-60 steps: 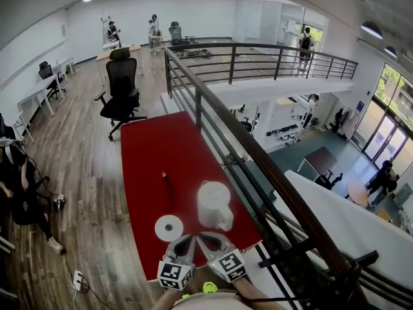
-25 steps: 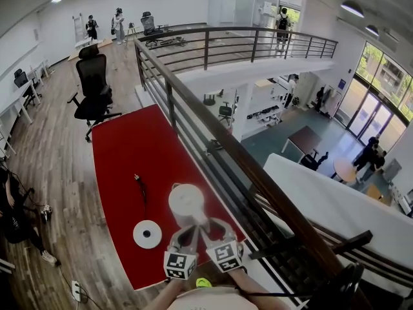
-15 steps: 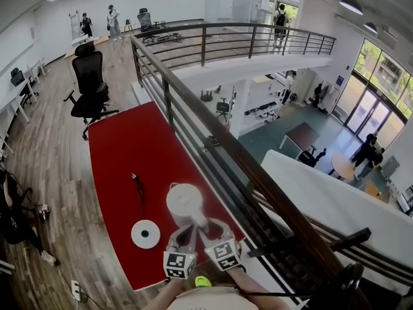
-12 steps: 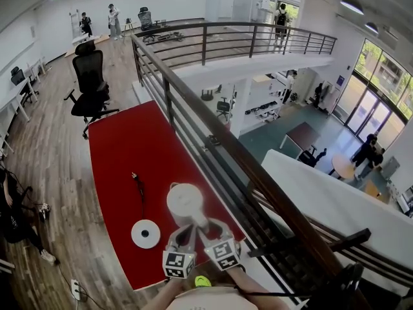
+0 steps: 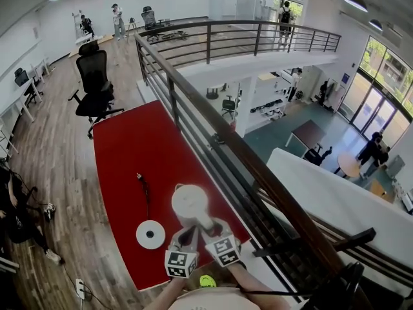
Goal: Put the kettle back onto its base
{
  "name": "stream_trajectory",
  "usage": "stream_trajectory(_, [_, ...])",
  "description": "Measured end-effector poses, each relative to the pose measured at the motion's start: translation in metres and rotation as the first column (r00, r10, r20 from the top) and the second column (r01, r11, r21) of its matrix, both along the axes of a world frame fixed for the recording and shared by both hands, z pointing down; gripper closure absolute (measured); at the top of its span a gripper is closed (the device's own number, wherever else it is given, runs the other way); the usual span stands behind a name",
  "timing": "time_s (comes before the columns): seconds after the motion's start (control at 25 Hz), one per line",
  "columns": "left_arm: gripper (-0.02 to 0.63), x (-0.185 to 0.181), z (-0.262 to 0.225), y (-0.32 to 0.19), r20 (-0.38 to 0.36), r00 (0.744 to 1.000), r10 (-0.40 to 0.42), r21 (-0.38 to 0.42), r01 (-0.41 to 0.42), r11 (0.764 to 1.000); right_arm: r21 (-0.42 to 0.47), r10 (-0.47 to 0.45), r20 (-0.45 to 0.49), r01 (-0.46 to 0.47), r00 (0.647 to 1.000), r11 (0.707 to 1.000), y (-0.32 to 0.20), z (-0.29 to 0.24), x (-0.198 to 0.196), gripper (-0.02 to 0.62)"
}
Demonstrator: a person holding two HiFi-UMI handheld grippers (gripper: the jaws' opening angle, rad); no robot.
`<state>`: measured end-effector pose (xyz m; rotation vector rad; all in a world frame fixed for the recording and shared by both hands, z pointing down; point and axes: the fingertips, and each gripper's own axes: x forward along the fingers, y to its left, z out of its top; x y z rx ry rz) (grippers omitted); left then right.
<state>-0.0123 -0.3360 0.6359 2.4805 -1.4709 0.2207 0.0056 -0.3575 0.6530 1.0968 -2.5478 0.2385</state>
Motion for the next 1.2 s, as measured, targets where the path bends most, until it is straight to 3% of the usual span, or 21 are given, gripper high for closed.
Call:
stream_trajectory(0.72, [0.615, -0.009, -0.003, -0.008, 0.009, 1.000, -0.009, -0.018, 0.009, 1.000, -0.041, -0.056, 0.094, 0.060, 0.994, 0.997, -0.014, 0.005, -0.012, 0.457])
stream_trajectory(1.2, [0.614, -0.003, -0.004, -0.005, 0.008, 1.000, 0.009, -0.001, -0.009, 1.000, -0.001, -0.035, 0.080, 0.035, 0.996, 0.999, -0.012, 0.009, -0.006, 0.465])
